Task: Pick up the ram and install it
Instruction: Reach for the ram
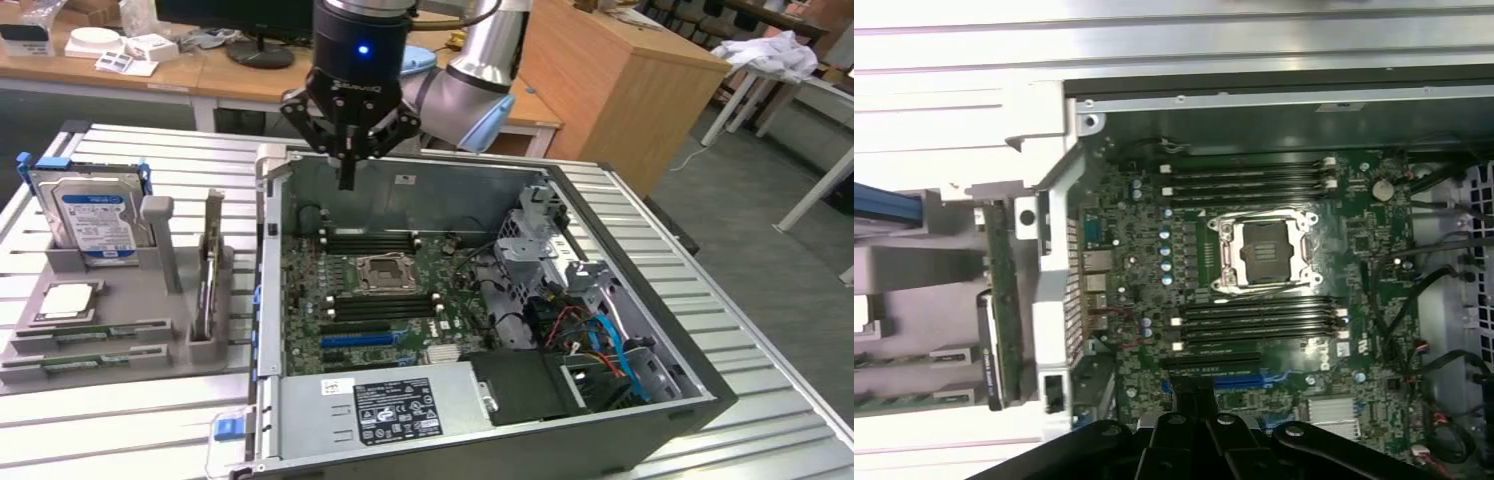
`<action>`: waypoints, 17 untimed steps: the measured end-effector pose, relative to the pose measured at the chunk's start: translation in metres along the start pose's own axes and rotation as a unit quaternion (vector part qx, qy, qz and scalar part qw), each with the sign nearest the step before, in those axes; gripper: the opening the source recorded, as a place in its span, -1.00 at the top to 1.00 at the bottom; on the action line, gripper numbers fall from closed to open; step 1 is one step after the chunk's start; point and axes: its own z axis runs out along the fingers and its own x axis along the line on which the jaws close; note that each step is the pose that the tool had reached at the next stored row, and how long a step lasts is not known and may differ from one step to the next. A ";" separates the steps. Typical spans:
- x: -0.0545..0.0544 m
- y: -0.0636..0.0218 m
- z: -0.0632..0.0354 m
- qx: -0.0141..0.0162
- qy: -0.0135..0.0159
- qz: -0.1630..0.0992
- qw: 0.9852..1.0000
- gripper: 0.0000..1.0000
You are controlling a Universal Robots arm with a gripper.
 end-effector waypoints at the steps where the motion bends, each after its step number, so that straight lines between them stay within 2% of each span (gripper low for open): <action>1: 0.004 -0.0002 -0.0001 0.000 0.000 0.000 1.000 0.79; 17: 0.067 -0.0045 -0.0014 0.000 0.000 0.000 1.000 0.79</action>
